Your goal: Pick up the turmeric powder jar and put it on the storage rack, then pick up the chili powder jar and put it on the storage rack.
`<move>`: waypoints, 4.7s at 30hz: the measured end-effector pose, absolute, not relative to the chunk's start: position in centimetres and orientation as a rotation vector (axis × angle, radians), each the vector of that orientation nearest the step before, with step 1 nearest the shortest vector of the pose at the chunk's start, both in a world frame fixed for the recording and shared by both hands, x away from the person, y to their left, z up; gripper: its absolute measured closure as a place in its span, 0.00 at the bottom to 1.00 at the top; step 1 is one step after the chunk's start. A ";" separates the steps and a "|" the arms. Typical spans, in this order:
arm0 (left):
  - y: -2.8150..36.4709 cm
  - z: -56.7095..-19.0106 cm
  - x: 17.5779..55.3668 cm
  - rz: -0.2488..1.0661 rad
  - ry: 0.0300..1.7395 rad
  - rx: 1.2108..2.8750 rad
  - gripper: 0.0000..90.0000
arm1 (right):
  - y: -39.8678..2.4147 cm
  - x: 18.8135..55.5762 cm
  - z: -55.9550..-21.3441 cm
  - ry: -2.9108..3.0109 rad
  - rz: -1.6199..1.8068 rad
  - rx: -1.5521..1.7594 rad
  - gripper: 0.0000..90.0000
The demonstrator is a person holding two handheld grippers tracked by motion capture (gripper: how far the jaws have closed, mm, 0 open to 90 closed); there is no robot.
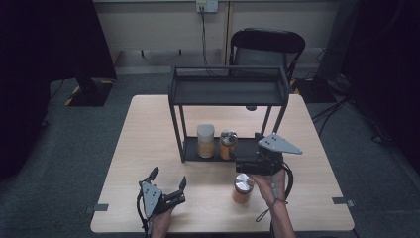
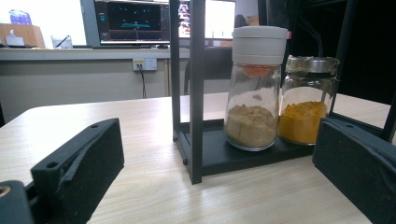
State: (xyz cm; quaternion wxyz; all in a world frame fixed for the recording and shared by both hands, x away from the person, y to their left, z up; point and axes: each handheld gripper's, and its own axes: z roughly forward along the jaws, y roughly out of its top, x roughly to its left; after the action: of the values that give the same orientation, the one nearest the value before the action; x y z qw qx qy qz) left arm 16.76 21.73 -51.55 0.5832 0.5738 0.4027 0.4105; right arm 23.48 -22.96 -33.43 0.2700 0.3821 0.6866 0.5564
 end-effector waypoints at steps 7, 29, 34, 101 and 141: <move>21.7 -51.5 16.8 0.958 0.940 1.339 0.02 | -23.4 21.6 -34.5 1.766 1.531 1.032 0.00; 21.7 -51.5 16.8 0.958 0.943 1.339 0.02 | -24.6 16.8 -38.7 1.595 1.536 1.051 0.02; 21.7 -51.5 16.8 0.958 0.945 1.339 0.02 | -24.2 15.9 -39.7 1.549 1.486 1.045 0.02; 21.7 -51.5 16.8 0.958 0.944 1.339 0.02 | -24.4 15.1 -50.6 1.350 1.379 1.182 0.00; 21.7 -51.6 16.7 0.961 0.943 1.338 0.02 | -25.5 14.0 -46.1 1.506 1.538 1.060 0.03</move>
State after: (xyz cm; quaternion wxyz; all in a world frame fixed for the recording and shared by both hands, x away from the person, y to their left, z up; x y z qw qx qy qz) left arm 16.74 21.67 -51.56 0.5826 0.5729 0.4038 0.4116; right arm 14.01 -25.48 -46.09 0.3625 0.4117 0.5850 0.5974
